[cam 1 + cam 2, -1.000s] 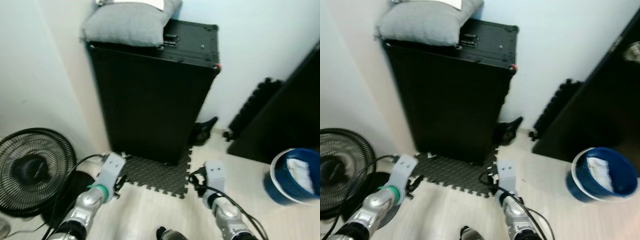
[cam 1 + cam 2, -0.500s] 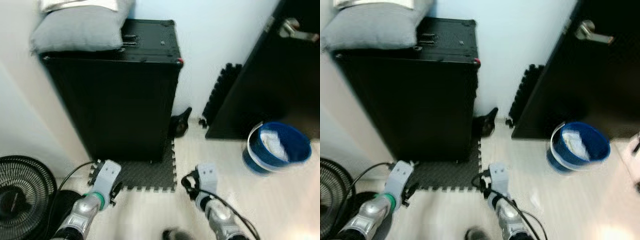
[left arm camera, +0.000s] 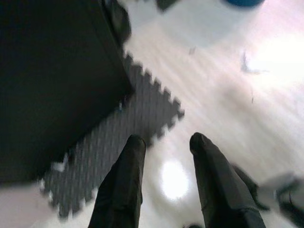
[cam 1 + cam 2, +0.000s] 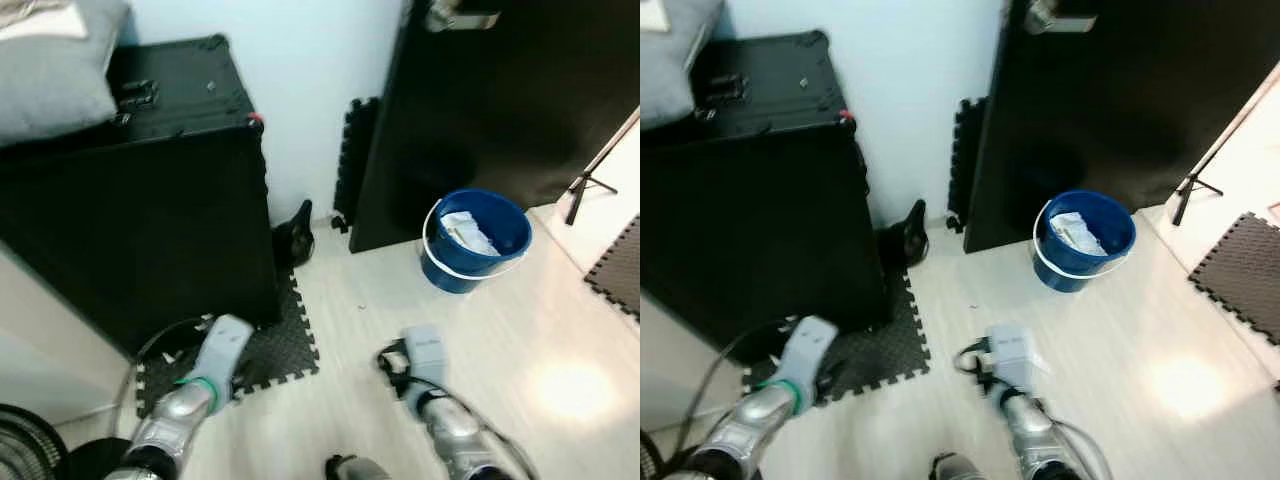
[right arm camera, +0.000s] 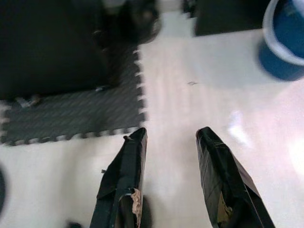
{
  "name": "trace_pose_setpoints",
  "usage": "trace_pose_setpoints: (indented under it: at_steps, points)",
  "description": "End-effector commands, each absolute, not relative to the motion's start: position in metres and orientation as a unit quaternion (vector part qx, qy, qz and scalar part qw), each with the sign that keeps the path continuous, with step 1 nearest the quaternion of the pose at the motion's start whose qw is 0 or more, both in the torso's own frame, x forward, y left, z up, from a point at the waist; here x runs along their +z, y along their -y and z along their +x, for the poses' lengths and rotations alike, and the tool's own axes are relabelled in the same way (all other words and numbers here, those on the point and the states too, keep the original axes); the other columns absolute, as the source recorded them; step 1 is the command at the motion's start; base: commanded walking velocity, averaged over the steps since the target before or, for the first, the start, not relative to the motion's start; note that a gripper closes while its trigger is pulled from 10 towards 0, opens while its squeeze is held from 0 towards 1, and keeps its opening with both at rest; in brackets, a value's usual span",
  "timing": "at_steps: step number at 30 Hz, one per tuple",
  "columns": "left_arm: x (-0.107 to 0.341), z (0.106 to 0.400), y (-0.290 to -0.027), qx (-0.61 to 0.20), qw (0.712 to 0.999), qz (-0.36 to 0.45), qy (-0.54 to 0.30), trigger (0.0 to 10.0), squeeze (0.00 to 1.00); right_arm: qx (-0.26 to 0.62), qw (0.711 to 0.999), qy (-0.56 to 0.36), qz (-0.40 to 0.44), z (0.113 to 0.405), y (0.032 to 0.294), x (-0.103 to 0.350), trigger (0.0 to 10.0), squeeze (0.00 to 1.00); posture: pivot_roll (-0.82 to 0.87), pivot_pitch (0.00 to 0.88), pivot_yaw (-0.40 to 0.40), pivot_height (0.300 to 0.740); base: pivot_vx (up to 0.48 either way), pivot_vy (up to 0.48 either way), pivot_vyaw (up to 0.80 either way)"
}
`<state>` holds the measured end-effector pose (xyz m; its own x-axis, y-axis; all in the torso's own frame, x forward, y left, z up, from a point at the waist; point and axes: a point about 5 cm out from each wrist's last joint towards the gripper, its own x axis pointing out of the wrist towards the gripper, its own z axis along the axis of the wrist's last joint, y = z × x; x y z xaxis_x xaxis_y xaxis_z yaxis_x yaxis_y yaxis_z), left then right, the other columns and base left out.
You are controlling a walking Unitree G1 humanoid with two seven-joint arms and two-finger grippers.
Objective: Clean up the room
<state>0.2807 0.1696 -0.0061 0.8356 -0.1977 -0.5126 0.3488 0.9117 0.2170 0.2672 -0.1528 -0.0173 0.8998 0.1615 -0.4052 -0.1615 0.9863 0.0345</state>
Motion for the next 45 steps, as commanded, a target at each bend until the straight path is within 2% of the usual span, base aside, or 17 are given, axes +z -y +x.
trace_pose_setpoints:
  at_steps: [1, 45]
  points:
    - [-0.0187, 0.2680, -0.1764, -0.140, 0.937, 0.158, -0.279, 10.0, 0.00, 0.089, 0.970, -0.227, 0.007, 0.2577, 0.1457, -0.0261, 10.0, 0.00, -0.08, 0.079, 0.060, 0.740, 0.000, 0.000, -0.76]
    - [-0.0197, 0.2674, -0.1738, -0.139, 0.937, 0.155, -0.281, 10.0, 0.00, 0.092, 0.969, -0.229, 0.002, 0.2570, 0.1485, -0.0266, 10.0, 0.00, -0.10, 0.091, 0.049, 0.740, 0.000, 0.000, -0.77]
